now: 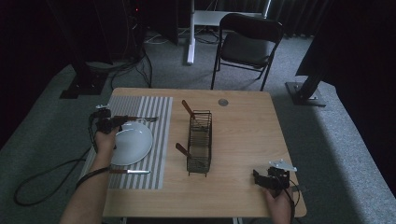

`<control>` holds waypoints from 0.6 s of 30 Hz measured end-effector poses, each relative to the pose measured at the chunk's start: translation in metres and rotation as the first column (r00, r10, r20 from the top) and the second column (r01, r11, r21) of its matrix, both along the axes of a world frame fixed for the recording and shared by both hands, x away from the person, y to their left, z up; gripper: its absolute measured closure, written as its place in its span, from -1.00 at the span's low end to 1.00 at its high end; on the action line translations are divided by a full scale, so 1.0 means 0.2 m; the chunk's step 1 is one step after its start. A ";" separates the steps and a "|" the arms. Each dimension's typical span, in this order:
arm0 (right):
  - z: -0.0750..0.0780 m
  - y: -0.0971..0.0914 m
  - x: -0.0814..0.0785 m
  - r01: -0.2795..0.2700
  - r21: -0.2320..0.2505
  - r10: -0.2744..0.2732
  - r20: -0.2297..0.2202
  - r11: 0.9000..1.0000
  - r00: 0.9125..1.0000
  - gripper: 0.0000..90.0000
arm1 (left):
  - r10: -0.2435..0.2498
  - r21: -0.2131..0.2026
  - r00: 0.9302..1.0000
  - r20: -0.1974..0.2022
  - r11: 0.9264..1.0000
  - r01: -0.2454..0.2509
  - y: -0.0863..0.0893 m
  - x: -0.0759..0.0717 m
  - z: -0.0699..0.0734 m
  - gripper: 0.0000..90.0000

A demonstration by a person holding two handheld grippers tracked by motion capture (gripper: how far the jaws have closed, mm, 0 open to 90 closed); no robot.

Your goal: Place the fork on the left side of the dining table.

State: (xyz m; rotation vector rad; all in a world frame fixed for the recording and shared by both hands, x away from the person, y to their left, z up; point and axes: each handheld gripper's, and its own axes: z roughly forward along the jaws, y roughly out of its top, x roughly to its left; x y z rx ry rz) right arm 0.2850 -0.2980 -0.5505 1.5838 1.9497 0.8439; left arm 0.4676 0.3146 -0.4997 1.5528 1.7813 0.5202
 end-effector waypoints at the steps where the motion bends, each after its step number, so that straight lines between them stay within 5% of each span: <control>1: 0.00 0.00 0.00 0.000 0.000 0.000 0.000 1.000 1.000 -0.70 | 0.000 0.000 1.000 0.000 1.000 0.000 0.00 0.00 0.00 -0.27; 4: 0.00 0.00 0.00 0.000 0.000 0.000 0.000 1.000 1.000 -0.70 | -0.018 0.055 1.000 -0.004 0.998 0.019 -0.02 -0.02 0.00 -0.27; 18: 0.00 0.00 0.00 0.000 0.000 0.000 0.000 1.000 1.000 -0.70 | -0.075 0.122 0.997 -0.003 0.990 0.075 -0.07 -0.13 0.02 -0.27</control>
